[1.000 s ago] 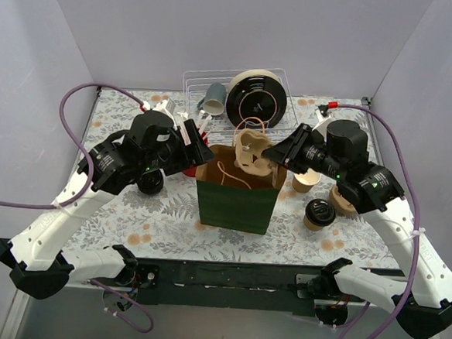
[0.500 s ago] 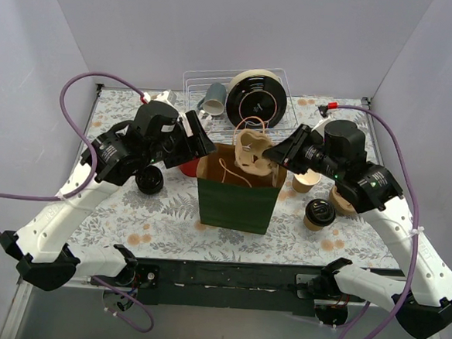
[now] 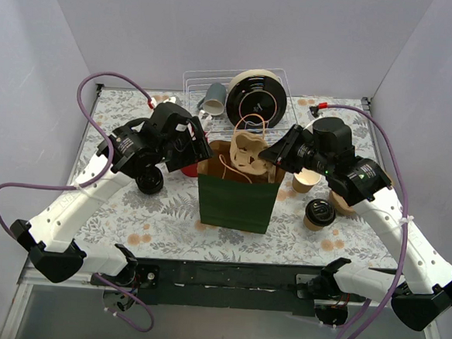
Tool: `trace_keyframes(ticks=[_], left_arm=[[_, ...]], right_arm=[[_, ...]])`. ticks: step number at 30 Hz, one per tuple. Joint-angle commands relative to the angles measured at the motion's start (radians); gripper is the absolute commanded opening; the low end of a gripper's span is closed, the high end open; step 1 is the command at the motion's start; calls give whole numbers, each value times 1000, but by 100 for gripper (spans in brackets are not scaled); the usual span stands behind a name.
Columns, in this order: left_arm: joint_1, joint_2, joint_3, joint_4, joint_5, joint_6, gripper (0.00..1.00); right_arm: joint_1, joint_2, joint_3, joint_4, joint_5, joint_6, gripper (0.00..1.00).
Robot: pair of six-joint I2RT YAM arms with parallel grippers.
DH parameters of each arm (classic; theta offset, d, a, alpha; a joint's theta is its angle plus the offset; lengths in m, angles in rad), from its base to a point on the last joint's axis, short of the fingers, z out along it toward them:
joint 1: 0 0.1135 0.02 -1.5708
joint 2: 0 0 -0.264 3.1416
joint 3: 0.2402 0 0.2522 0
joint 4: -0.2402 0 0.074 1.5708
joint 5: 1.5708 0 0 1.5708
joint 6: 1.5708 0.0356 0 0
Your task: Pack the takeout coffee
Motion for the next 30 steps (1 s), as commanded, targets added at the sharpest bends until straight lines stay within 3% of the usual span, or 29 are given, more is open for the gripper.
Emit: trace_keyframes(ticks=[1, 8, 10, 16, 19, 24, 30], left_arm=[[6, -2, -3, -79, -34, -19, 65], [8, -33, -95, -23, -5, 11, 64], [8, -34, -112, -16, 3, 14, 57], [8, -88, -152, 93, 51, 58, 14], [8, -128, -189, 141, 92, 75, 0], [8, -218, -289, 279, 161, 93, 0], [8, -264, -352, 320, 184, 96, 0]], right_arm=[[7, -16, 17, 22, 35, 20, 24], [9, -14, 2, 30, 53, 27, 23], [10, -11, 4, 26, 53, 26, 23], [15, 1, 24, 5, 57, 12, 23], [17, -23, 4, 36, 64, 46, 23], [17, -22, -13, 54, 66, 78, 22], [40, 16, 7, 4, 133, 31, 22]])
